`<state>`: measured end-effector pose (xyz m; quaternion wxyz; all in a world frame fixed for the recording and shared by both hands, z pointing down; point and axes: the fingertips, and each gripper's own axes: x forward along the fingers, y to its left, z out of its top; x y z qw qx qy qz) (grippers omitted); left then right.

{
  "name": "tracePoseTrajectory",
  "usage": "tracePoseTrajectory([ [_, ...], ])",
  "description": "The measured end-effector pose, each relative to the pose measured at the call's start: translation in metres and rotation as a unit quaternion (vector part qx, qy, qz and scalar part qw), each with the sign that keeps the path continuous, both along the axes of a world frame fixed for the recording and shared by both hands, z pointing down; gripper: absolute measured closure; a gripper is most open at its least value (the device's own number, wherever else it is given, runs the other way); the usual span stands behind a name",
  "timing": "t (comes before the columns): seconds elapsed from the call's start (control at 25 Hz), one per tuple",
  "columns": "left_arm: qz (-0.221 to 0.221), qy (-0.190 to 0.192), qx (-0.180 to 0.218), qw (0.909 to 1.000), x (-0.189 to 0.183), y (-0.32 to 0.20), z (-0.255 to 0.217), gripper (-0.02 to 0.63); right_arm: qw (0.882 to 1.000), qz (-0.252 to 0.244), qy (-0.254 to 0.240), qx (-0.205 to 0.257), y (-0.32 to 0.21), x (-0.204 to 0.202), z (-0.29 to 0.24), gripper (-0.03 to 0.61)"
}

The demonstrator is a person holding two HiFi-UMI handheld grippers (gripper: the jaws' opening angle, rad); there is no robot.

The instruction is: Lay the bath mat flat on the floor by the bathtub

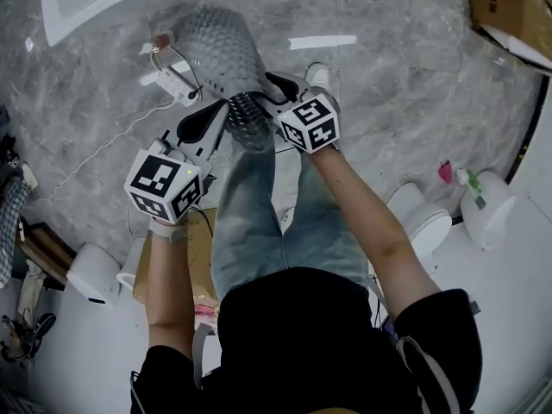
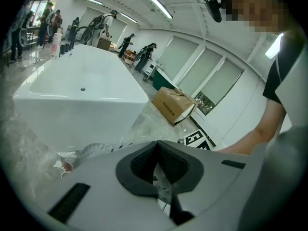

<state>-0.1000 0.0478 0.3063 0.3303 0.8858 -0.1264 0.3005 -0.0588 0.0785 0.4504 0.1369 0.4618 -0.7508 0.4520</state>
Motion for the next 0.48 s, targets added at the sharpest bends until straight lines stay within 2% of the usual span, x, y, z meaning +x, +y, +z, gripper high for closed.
tracePoseTrajectory([
  [0.2, -0.004, 0.0, -0.006, 1.0, -0.006, 0.003, 0.025, 0.597, 0.999, 0.004, 0.029, -0.031, 0.011, 0.002, 0.055, 0.326],
  [0.36, 0.004, 0.01, -0.028, 0.9996, -0.007, 0.017, 0.048, 0.596, 0.997, -0.002, 0.053, -0.052, 0.028, 0.002, 0.098, 0.324],
  [0.4, 0.006, 0.011, -0.031, 0.9994, -0.008, 0.02, 0.053, 0.596, 0.996, 0.002, 0.065, -0.058, 0.031, 0.006, 0.108, 0.33],
  [0.48, 0.011, 0.01, -0.035, 0.9993, -0.008, 0.022, 0.064, 0.597, 0.992, 0.017, 0.102, -0.071, 0.035, 0.024, 0.127, 0.387],
])
